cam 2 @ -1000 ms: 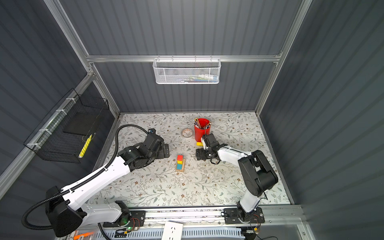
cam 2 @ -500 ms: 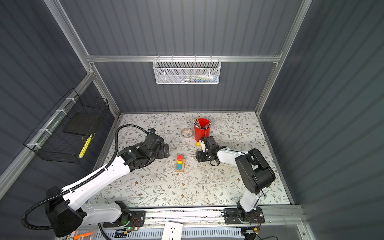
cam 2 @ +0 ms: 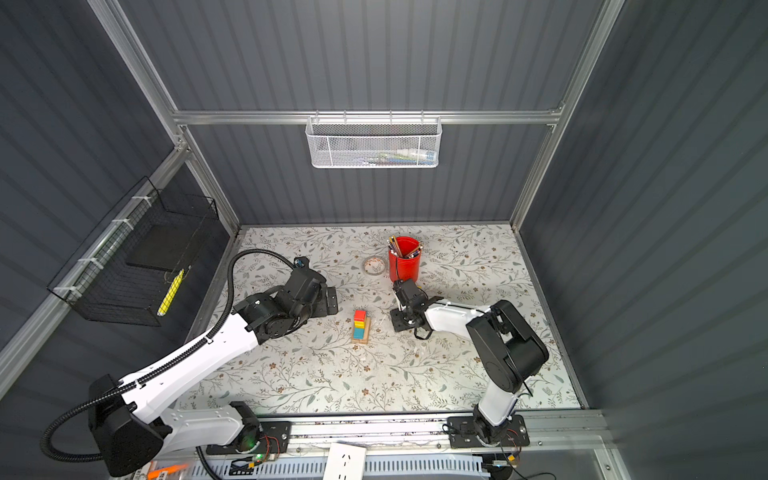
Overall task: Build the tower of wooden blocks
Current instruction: 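Lower the right gripper around the dark brown cube and close it, then lift the brown cube and carry it over the stack with the right gripper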
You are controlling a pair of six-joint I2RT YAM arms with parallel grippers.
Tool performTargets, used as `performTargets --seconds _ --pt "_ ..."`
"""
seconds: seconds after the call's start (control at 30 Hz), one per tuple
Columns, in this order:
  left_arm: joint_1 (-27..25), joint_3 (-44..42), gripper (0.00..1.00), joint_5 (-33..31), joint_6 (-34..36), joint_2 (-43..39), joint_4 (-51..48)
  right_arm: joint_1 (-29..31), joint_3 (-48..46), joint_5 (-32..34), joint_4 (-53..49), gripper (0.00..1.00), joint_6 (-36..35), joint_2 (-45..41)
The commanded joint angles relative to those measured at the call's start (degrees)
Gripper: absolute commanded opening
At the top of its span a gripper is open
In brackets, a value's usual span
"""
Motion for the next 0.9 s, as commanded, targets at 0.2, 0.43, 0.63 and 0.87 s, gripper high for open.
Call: performTargets --seconds 0.2,0.43,0.63,0.87 --pt "0.6 -0.7 1.0 -1.3 -0.4 -1.5 -1.2 1.8 2.9 4.4 -6.4 0.44 -0.7 3.2" --pt "0.6 -0.9 1.0 -1.1 -0.1 -1.6 -1.4 2.3 2.7 5.0 -8.2 0.39 0.1 2.6" --pt "0.7 -0.6 1.0 -0.6 0.2 -1.6 -1.1 2.4 2.8 6.2 -9.2 0.31 -1.1 -0.1" --pt "0.7 -2.3 1.0 0.6 1.5 -3.0 -0.7 2.5 0.2 2.7 -10.2 0.29 -4.8 -11.4"
